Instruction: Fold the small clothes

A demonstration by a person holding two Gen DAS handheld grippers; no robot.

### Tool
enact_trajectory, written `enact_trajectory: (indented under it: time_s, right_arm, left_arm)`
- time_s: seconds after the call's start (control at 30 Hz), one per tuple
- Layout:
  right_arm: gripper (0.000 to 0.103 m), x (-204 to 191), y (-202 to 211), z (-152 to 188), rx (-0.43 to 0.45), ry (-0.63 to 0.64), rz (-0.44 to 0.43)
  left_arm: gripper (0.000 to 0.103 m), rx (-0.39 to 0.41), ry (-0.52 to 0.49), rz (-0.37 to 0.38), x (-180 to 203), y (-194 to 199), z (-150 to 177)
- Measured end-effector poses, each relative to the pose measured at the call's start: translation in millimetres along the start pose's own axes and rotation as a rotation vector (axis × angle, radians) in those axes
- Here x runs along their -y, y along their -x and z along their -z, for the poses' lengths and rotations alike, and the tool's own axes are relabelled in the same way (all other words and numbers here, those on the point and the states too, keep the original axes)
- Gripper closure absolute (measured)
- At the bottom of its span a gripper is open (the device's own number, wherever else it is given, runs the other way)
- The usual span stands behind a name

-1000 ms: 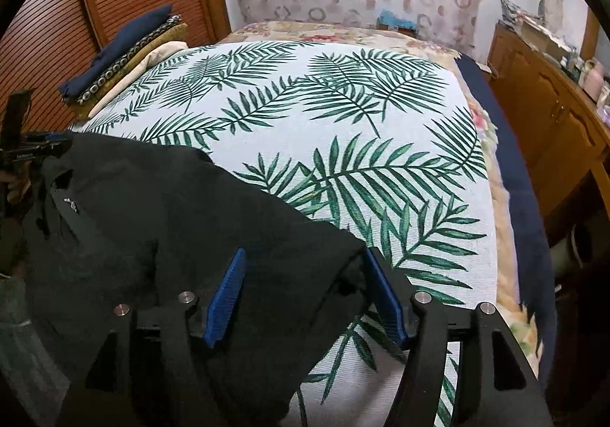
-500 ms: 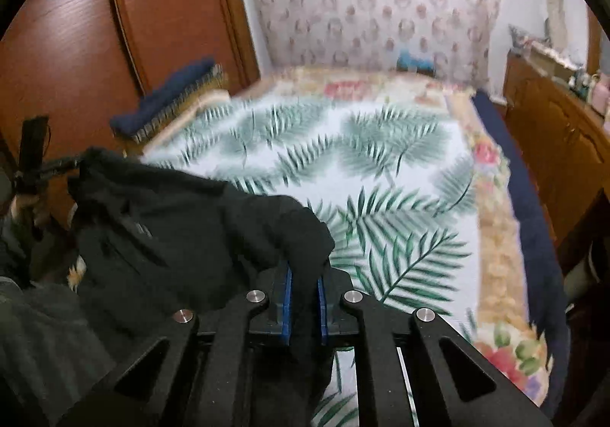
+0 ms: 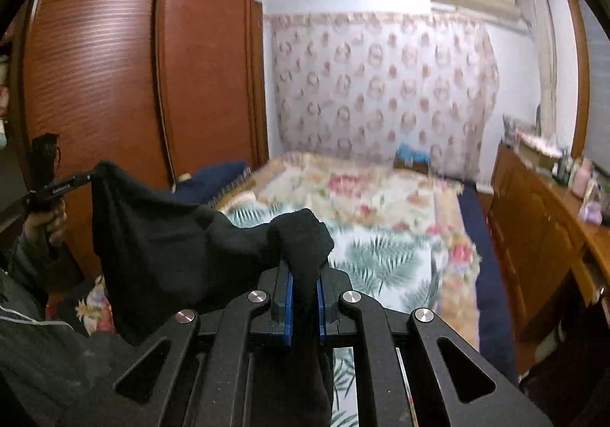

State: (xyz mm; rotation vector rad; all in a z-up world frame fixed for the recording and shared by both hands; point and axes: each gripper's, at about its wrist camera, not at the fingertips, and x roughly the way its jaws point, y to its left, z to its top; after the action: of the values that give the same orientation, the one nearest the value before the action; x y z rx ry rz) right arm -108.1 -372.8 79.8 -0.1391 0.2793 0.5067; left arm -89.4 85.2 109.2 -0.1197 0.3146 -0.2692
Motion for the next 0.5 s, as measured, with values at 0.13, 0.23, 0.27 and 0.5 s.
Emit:
enact_trajectory:
  time_s: [0.13,0.23,0.27,0.5]
  right_arm:
    - [0.094,-5.3,30.2,-15.8,0.067,0.016,0.011]
    - [0.094,-7.8,48.7,-29.5,0.109,0.031,0.018]
    - [0.094,-10.7,52.7,-32.0,0.121,0.036,0.021]
    - [0.094,-26.9,88.3,-42.9,0.213,0.104,0.085]
  left_arm:
    - [0.093,0.06,-0.022,-0.009,1.8,17.3,-22.1]
    - [0.093,0.108,-0.054,-0.024,7.2,28.2,-42.0]
    - [0.093,0.124,-0.067,-0.026,9.4,32.4,-48.7]
    - [0.093,0.245,-0.139,-0.041,23.3,53.2,-90.6]
